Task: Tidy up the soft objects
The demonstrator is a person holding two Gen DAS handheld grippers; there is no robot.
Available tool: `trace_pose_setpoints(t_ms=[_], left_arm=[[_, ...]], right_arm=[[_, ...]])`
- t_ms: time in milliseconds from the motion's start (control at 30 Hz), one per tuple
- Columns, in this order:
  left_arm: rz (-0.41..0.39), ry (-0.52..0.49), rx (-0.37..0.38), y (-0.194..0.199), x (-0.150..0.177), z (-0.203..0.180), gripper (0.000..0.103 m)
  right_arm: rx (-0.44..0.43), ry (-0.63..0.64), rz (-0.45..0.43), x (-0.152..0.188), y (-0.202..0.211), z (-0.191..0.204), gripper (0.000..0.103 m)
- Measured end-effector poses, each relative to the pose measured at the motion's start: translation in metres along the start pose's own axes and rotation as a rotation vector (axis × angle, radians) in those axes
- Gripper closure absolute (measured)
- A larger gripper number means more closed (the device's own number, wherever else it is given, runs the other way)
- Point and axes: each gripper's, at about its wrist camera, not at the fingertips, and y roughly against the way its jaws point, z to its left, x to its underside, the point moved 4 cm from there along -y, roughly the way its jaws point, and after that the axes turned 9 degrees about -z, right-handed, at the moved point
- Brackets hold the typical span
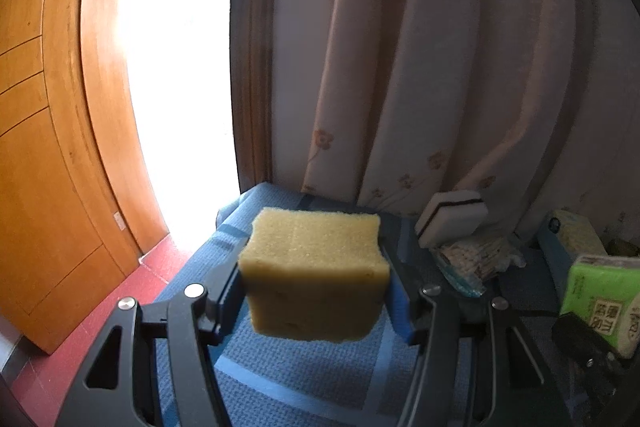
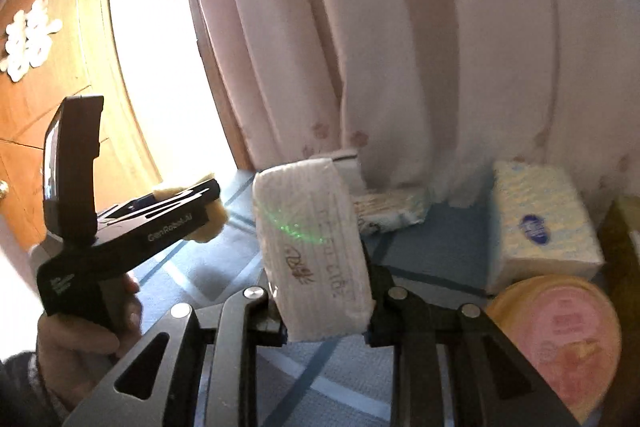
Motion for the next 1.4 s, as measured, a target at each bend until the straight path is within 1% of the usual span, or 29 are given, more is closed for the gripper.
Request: trace_pose_setpoints(t_ms=[67, 167, 233, 333, 367, 400, 467, 600, 767, 800, 900, 1100, 1167, 1267, 1400], left_arm=[[-0.014, -0.006, 0.020, 0.003, -0.001, -0.004, 0.043], [-0.045, -0.005, 0.106, 0.012, -0.002, -0.014, 0.043], [-0.060, -0.006, 0.149, 0.016, -0.002, -0.019, 0.043], [-0.082, 0.002, 0.244, 0.025, -0.002, -0.028, 0.043], [-0.088, 0.009, 0.293, 0.028, -0.002, -0.031, 0.043], [-0.091, 0.013, 0.326, 0.031, -0.001, -0.034, 0.043], [-0.103, 0.008, 0.376, 0.037, 0.001, -0.043, 0.043], [-0.136, -0.059, 0.386, 0.049, 0.004, -0.064, 0.043], [-0.145, -0.132, 0.386, 0.066, 0.016, -0.092, 0.043], [-0.158, -0.148, 0.385, 0.072, 0.018, -0.099, 0.043], [-0.189, -0.168, 0.361, 0.079, 0.023, -0.103, 0.043], [-0.178, -0.154, 0.338, 0.090, 0.032, -0.118, 0.043], [-0.178, -0.153, 0.342, 0.092, 0.033, -0.121, 0.043], [-0.180, -0.164, 0.337, 0.098, 0.036, -0.131, 0.043], [-0.173, -0.171, 0.350, 0.106, 0.041, -0.146, 0.043]], right_arm=[[0.058, 0.040, -0.033, 0.004, 0.007, 0.010, 0.076], [0.142, 0.084, -0.083, 0.006, 0.026, 0.007, 0.076], [0.185, 0.104, -0.116, 0.004, 0.032, 0.005, 0.076], [0.214, 0.097, -0.141, 0.003, 0.047, -0.008, 0.076], [0.223, 0.098, -0.146, 0.004, 0.050, -0.010, 0.076], [0.238, 0.107, -0.155, 0.006, 0.055, -0.012, 0.076], [0.263, 0.135, -0.170, 0.011, 0.058, -0.021, 0.076], [0.288, 0.140, -0.187, 0.013, 0.067, -0.027, 0.076], [0.310, 0.149, -0.210, 0.013, 0.075, -0.034, 0.076], [0.313, 0.151, -0.214, 0.013, 0.078, -0.034, 0.076], [0.323, 0.160, -0.228, 0.015, 0.087, -0.037, 0.076], [0.346, 0.139, -0.251, 0.017, 0.108, -0.046, 0.076], [0.358, 0.119, -0.256, 0.015, 0.115, -0.046, 0.076], [0.373, 0.085, -0.264, 0.020, 0.122, -0.056, 0.075], [0.401, 0.061, -0.277, 0.023, 0.131, -0.066, 0.075]])
